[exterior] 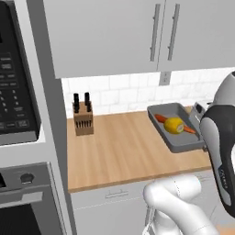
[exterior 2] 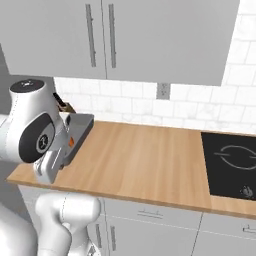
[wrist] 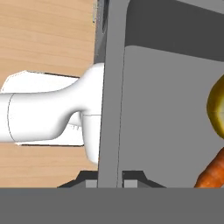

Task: Take the meat container that has the chicken drumstick and place it on the second highest rack of the freezer. Then take the vegetable container that has the carrot and lemon and place it on the highest rack of the freezer.

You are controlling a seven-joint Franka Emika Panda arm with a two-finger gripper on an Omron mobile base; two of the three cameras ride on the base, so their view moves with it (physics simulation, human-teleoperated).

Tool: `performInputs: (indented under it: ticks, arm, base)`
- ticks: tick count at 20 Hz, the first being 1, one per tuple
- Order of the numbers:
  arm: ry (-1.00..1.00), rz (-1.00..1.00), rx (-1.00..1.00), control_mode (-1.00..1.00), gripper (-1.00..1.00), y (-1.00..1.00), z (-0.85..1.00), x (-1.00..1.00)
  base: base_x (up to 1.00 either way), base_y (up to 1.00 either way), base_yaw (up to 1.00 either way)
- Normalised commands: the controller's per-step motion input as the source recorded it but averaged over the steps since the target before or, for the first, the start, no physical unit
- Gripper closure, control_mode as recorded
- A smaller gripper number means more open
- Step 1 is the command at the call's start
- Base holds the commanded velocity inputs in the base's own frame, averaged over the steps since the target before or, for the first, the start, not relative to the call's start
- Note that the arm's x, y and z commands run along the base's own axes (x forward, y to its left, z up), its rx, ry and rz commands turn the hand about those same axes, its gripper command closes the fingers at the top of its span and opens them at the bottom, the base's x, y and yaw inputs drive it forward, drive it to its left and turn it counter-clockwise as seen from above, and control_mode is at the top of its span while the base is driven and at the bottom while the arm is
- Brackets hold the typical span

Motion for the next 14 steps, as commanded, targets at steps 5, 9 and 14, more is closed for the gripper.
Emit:
performInputs:
  ticks: [5, 9, 14]
  arm:
    - [0.00, 0.00, 0.00, 1.00, 1.00, 0.00, 0.00, 0.00]
    - [0.00, 0.00, 0.00, 1.00, 1.00, 0.00, 0.00, 0.00]
    - [0.00, 0.00, 0.00, 1.00, 1.00, 0.00, 0.00, 0.00]
  base:
    - [-1.00, -0.57, 0.21]
    - [-0.82, -0.48, 0.72]
    - [-0.36, -0.17, 0.98]
